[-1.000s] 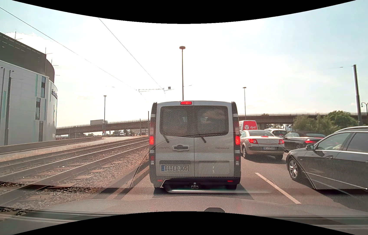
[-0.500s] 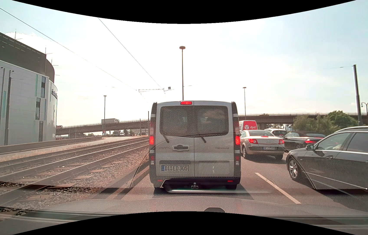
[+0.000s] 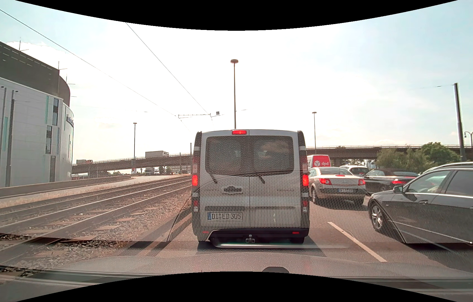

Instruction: Follow the waypoints while adhering to traffic rules and regulations

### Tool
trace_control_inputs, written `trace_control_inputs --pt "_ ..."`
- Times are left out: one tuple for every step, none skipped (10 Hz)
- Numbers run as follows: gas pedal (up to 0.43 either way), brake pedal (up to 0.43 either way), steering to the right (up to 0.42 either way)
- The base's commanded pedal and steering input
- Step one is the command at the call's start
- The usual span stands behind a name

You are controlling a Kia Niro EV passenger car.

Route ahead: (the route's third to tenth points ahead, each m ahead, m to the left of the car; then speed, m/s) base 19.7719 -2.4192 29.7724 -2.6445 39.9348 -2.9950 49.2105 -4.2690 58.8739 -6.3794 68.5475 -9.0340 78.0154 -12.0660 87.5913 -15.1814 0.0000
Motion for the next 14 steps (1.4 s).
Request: trace_control_inputs --pt "0.000 0.250 -0.003" --pt "0.000 0.250 -0.003" --pt "0.000 0.250 -0.003" --pt "0.000 0.250 -0.003" --pt "0.000 0.250 -0.003" --pt "0.000 0.250 -0.003" --pt "0.000 0.250 -0.003" --pt "0.000 0.244 -0.003" --pt "0.000 0.250 -0.003" --pt "0.000 0.250 -0.003" --pt "0.000 0.250 -0.003" --pt "0.000 0.250 -0.003" --pt "0.000 0.250 -0.003" --pt "0.000 0.250 -0.003"
